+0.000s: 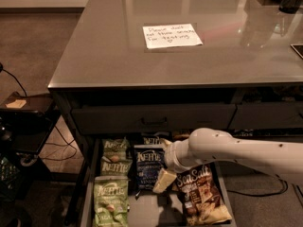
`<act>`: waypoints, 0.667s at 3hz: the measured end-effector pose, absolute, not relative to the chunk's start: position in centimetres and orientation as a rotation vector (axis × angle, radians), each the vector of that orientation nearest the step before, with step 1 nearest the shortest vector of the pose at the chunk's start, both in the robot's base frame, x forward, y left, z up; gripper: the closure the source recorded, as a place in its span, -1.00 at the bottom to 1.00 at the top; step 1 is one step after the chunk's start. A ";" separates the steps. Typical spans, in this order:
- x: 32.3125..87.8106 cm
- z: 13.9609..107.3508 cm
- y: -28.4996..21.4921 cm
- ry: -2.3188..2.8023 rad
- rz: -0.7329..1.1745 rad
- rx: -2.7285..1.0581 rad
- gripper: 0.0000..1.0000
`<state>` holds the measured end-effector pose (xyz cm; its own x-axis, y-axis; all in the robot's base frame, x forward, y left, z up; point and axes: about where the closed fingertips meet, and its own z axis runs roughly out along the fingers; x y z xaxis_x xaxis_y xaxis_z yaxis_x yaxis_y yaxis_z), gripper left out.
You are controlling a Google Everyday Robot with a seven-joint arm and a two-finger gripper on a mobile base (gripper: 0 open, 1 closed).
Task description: Pick blue chip bag from middle drawer and place on counter
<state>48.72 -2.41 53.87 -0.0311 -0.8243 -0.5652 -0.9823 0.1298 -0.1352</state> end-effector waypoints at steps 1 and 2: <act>50.1 50.5 -2.0 1.910 0.460 -1.683 -1.00; 49.9 50.0 -1.9 1.915 0.473 -1.682 -1.00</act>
Offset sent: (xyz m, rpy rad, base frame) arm 0.0118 0.0033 -0.0283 0.0409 0.0241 -0.0204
